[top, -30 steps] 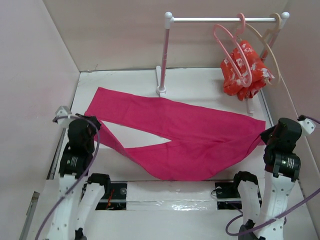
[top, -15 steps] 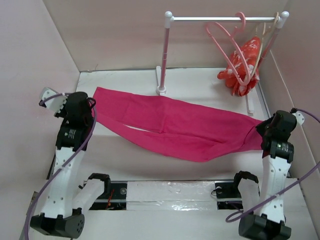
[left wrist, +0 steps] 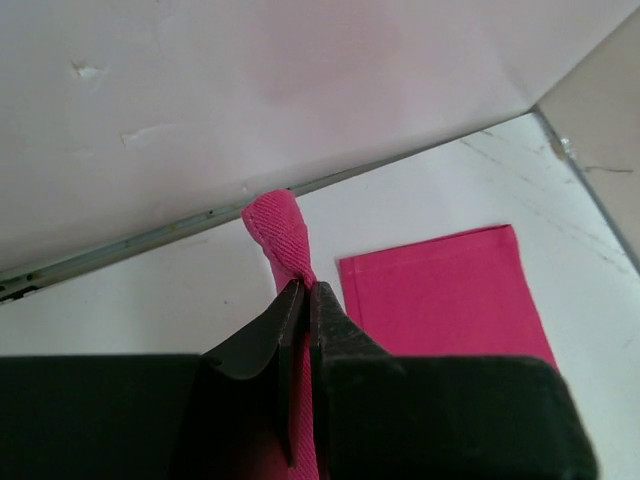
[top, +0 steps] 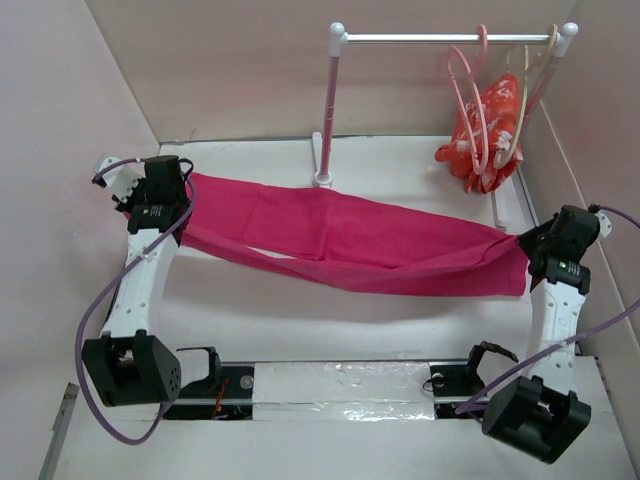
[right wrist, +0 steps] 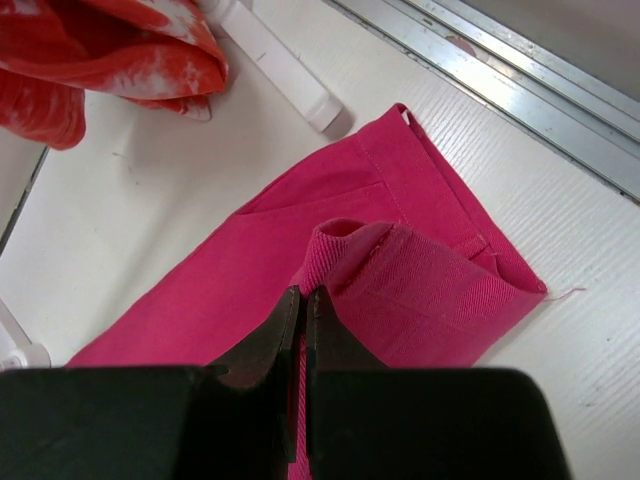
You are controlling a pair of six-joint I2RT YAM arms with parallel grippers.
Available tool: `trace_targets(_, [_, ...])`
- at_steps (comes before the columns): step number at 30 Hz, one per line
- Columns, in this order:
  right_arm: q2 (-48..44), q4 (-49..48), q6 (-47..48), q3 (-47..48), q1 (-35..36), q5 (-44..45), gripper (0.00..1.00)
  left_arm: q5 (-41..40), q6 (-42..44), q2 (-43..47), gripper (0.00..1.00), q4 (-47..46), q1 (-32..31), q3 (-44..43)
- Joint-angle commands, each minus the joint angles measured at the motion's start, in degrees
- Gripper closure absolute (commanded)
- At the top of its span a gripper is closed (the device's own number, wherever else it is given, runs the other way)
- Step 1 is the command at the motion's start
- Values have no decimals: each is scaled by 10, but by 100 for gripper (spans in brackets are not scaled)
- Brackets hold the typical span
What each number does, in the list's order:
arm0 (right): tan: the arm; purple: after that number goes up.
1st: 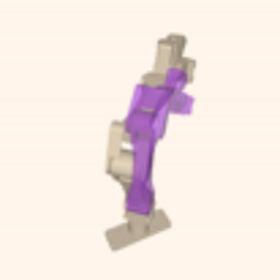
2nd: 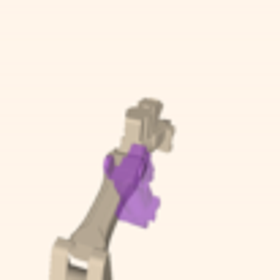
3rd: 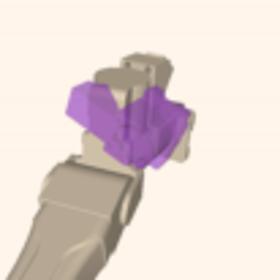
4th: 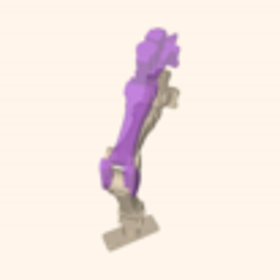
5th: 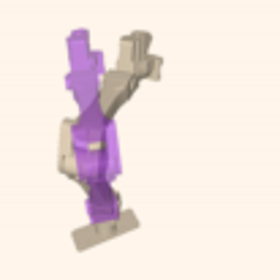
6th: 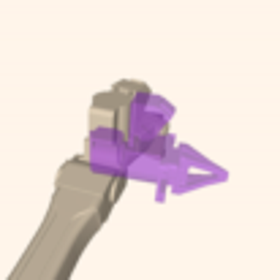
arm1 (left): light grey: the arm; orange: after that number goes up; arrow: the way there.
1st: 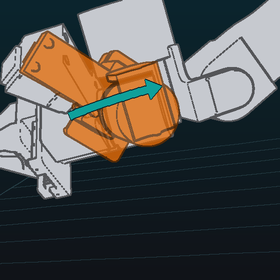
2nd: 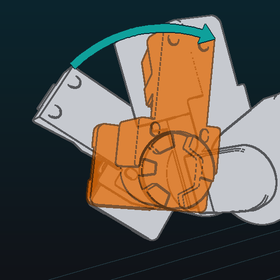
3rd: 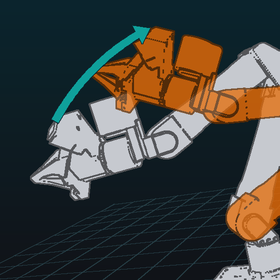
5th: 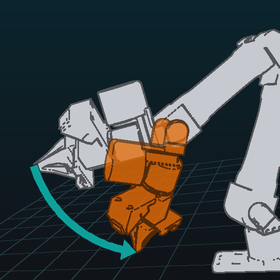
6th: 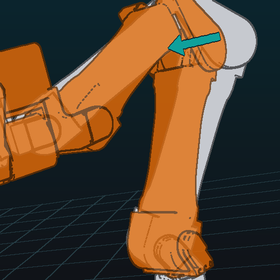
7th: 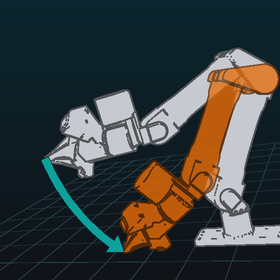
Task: Place the trousers on the hanger
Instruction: Fold the trousers at the center of the board.
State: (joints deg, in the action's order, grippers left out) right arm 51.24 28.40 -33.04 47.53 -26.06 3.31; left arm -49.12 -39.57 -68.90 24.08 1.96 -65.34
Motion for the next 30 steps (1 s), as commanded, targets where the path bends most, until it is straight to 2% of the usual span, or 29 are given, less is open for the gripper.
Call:
trace_targets(1, [5, -92, 0, 8, -12, 4, 100, -5, -5, -9, 100, -4, 20, -35])
trace_targets(4, [15, -130, -10, -15, -26, -8, 100, 23, 22, -24, 100, -35, 35, -18])
trace_targets(10, [63, -161, -13, -16, -57, -29, 100, 17, 33, -105, 100, -15, 35, -77])
trace_targets(11, [69, -167, -16, -16, -63, -56, 100, 15, 36, -123, 100, -18, 35, -94])
trace_targets(16, [115, -204, -26, -2, -68, -82, 100, 25, 50, -176, 100, -36, 35, -134])
trace_targets(23, [188, -235, -45, 22, -62, -74, 100, 24, 69, -283, 100, -58, 9, -203])
trace_targets(30, [286, -227, -48, 92, -7, -16, 96, 35, 82, -387, 100, -68, 2, -294])
